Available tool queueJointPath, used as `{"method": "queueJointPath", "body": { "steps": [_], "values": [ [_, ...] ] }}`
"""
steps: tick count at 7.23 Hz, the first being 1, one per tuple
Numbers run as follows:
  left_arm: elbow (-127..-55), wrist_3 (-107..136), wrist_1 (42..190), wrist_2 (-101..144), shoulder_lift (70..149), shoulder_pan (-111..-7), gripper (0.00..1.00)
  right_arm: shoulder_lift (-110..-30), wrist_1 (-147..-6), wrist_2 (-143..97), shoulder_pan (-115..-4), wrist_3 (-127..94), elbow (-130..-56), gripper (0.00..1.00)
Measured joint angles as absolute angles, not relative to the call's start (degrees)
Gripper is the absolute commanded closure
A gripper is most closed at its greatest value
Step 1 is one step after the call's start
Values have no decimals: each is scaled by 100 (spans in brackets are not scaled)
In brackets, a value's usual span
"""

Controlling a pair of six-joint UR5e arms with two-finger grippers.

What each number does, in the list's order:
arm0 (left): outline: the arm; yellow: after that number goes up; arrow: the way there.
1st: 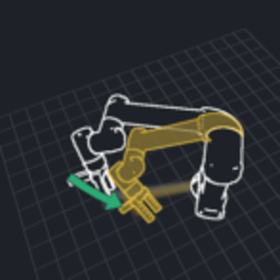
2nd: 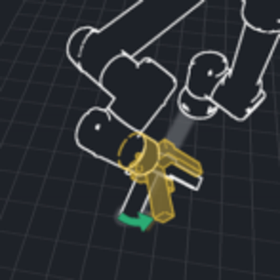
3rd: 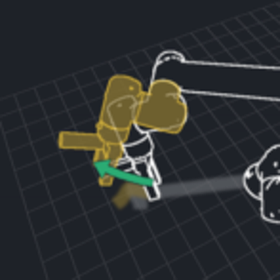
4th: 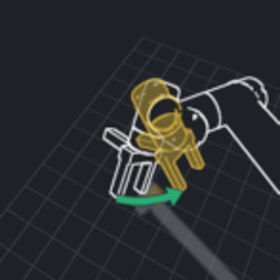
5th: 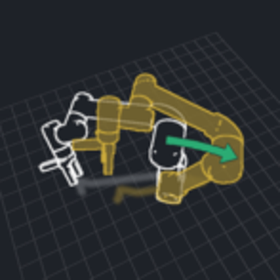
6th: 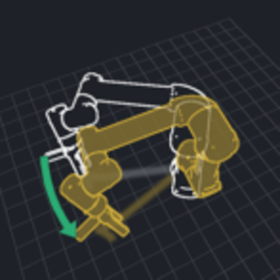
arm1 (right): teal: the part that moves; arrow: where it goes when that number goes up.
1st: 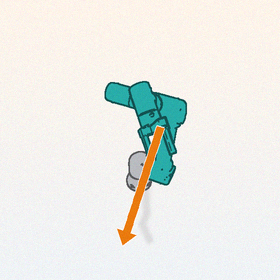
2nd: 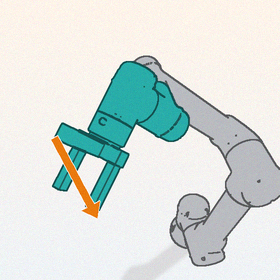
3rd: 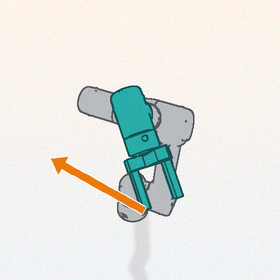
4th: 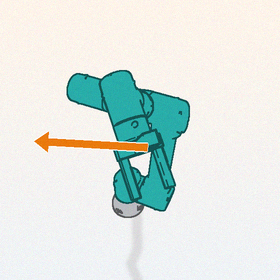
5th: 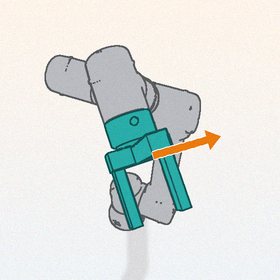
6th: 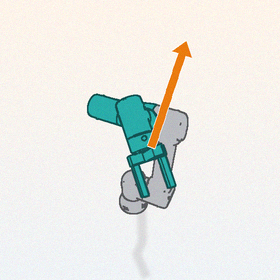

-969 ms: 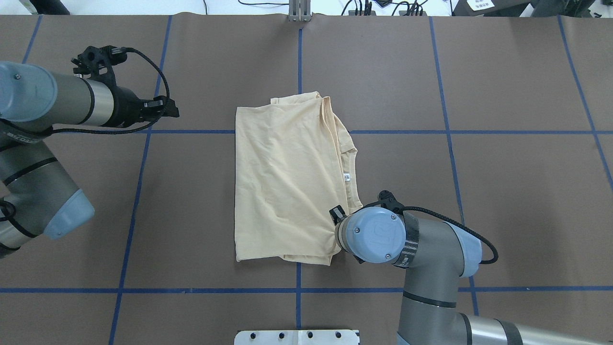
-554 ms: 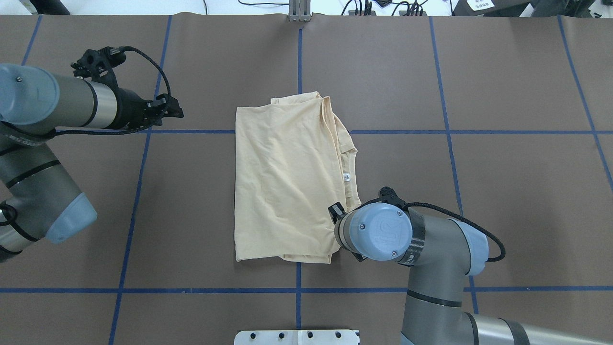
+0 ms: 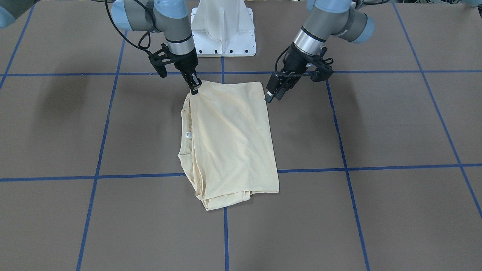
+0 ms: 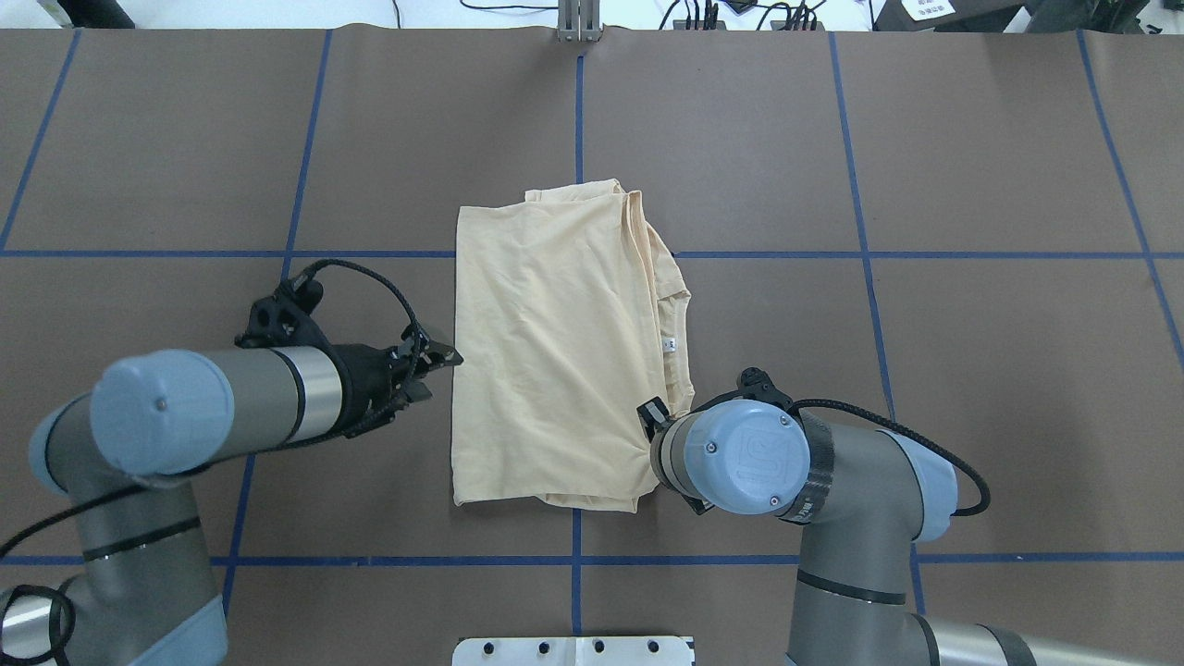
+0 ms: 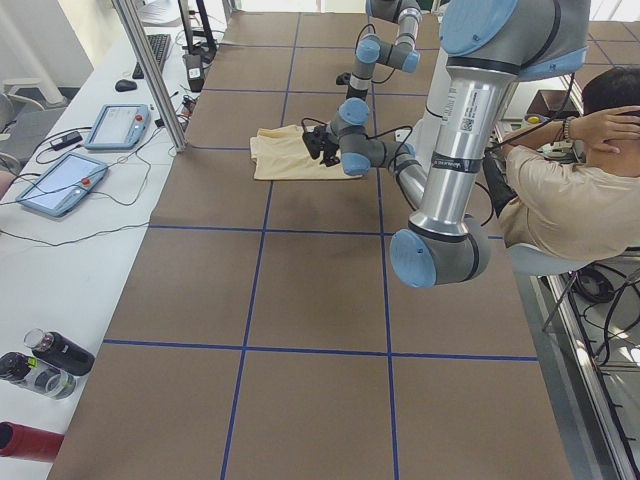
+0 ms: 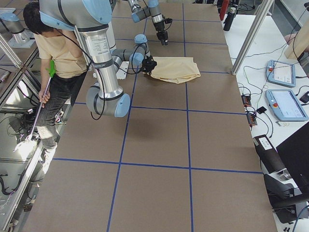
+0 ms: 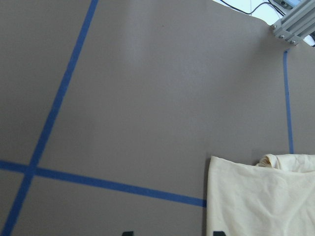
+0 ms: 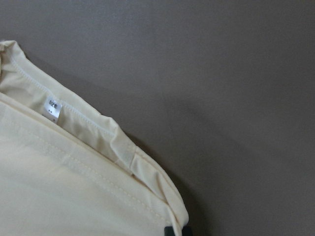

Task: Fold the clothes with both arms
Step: 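Lower the left gripper to the shirt's near corner and grasp it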

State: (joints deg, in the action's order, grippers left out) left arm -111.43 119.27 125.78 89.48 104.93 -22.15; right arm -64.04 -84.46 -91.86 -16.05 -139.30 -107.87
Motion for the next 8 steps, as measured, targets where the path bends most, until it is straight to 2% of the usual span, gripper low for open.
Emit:
{"method": "queueJointPath", "body": {
  "steps": [3,6,7,8],
  "values": [
    [-11154,13490,12136,8376,10394,-1499,38,-6410,-8446,-9168,-1586,-13939,-10792,100],
    [-11025,13702,11757,8284,10459,-1081,39,-6397,-8431,-9161,-1575,-13939,-10802,100],
    [-10980,13708,11743,8281,10475,-1023,45,-6397,-8430,-9159,-1574,-13940,-10806,100],
    [-10934,13710,11740,8280,10488,-991,72,-6402,-8429,-9159,-1574,-13940,-10807,100]
  ]
}}
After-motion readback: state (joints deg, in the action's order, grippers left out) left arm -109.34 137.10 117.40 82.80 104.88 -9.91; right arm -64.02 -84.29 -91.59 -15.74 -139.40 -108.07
